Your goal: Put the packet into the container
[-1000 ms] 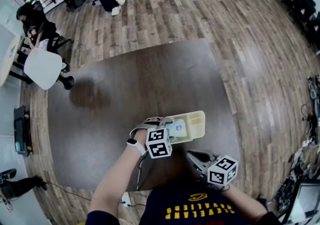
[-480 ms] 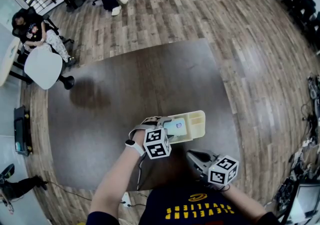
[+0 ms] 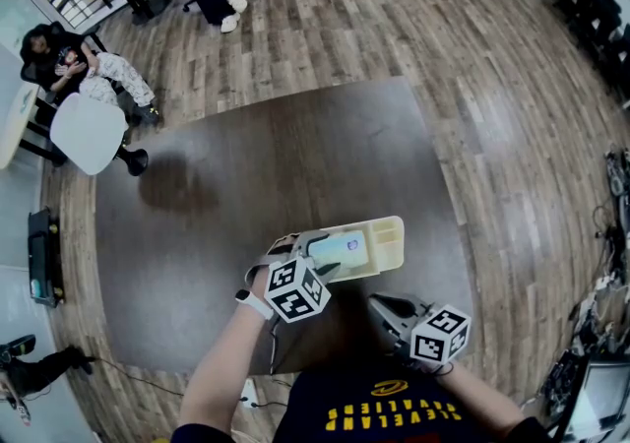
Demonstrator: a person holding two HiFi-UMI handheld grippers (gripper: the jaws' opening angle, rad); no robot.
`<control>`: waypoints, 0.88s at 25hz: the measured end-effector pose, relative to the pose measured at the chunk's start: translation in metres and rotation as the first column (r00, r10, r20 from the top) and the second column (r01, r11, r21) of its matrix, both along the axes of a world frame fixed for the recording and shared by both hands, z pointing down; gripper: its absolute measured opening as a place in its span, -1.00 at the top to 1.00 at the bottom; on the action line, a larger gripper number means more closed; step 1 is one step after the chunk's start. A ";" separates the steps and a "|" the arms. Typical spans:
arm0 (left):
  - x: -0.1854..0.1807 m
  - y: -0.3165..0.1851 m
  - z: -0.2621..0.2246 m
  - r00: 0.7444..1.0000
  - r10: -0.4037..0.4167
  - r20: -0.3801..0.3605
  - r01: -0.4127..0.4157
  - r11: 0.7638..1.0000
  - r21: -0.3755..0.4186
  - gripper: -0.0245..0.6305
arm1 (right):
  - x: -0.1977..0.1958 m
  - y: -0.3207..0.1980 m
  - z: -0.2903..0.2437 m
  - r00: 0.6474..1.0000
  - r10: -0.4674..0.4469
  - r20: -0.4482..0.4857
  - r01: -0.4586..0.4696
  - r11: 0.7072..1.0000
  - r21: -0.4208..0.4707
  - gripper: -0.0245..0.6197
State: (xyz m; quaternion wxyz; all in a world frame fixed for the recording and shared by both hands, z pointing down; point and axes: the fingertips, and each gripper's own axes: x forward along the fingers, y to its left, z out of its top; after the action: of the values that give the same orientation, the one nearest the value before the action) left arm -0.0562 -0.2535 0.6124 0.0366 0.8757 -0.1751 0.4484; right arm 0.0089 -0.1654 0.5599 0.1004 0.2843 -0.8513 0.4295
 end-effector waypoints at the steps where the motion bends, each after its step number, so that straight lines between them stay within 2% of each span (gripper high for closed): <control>1: 0.000 0.000 -0.009 0.997 -0.056 -0.059 0.056 0.998 -0.006 0.13 | 0.001 0.000 0.001 1.000 0.002 -0.002 -0.002 1.000 0.001 0.88; 4: 0.000 0.004 -0.033 0.952 -0.211 -0.223 0.205 0.978 -0.050 0.13 | 0.001 0.000 0.001 1.000 0.001 -0.002 -0.001 1.000 0.003 0.88; 6: 0.000 0.009 -0.046 0.913 -0.286 -0.289 0.277 0.958 -0.072 0.13 | 0.002 0.001 0.001 1.000 -0.001 -0.003 0.001 1.000 0.004 0.88; 13: -0.013 0.035 -0.057 0.794 -0.463 -0.394 0.445 0.884 -0.143 0.13 | 0.001 0.001 0.001 1.000 -0.001 -0.013 0.001 1.000 0.014 0.88; 15: -0.019 0.040 -0.058 0.737 -0.525 -0.426 0.496 0.848 -0.188 0.14 | 0.002 0.002 0.000 1.000 0.002 -0.012 -0.001 1.000 0.014 0.88; 19: -0.031 0.047 -0.056 0.594 -0.655 -0.467 0.589 0.750 -0.301 0.19 | 0.005 0.002 -0.001 1.000 0.020 -0.015 -0.020 1.000 0.022 0.88; 21: -0.030 0.052 -0.054 0.547 -0.690 -0.474 0.609 0.716 -0.341 0.19 | 0.012 0.000 0.001 0.998 0.055 -0.039 -0.053 0.998 0.030 0.88; 22: -0.027 0.056 -0.054 0.536 -0.698 -0.474 0.611 0.709 -0.353 0.20 | 0.016 -0.002 0.001 0.996 0.073 -0.055 -0.071 0.997 0.035 0.88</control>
State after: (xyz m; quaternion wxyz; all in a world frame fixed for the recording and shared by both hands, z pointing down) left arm -0.0836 -0.1976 0.5582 0.3161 0.8323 -0.4377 0.1257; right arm 0.0250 -0.1673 0.5612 0.1040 0.3284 -0.8444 0.4103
